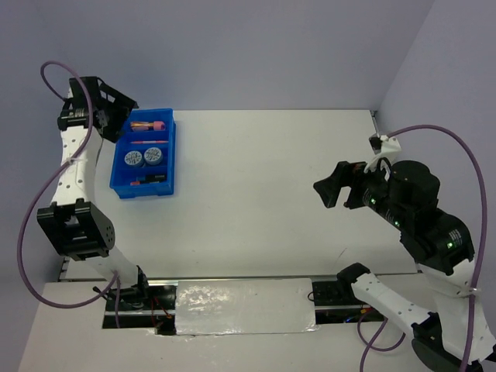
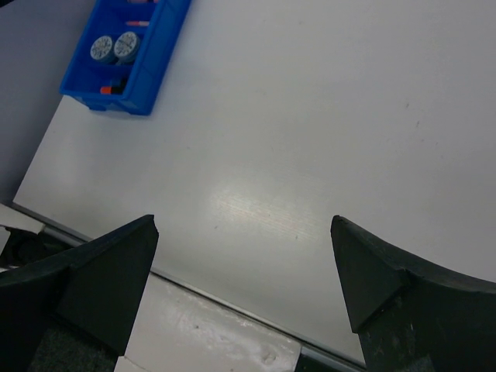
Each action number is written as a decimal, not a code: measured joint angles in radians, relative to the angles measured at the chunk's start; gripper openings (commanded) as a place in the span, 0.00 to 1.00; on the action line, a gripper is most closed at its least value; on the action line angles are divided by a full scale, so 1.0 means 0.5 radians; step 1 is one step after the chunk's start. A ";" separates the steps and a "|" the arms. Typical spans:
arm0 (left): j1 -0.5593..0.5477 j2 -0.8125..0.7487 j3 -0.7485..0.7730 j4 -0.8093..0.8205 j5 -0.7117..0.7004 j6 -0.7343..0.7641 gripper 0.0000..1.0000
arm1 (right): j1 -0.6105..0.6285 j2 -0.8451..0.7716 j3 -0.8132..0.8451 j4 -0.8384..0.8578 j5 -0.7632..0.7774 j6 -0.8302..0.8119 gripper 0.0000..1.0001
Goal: Sort the stationery into containers
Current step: Reset both arms
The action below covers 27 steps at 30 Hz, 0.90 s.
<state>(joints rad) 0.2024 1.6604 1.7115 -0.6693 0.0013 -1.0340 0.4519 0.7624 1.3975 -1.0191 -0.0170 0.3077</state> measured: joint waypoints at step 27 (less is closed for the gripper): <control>-0.592 -2.287 -0.881 -0.815 -0.634 1.119 0.99 | 0.000 -0.040 0.358 -0.175 0.510 -0.058 1.00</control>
<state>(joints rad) -0.0937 0.5167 1.2709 -1.0767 -0.3157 -0.4744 0.4519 0.7422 1.5764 -1.1065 0.2379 0.2787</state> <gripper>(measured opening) 0.993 0.996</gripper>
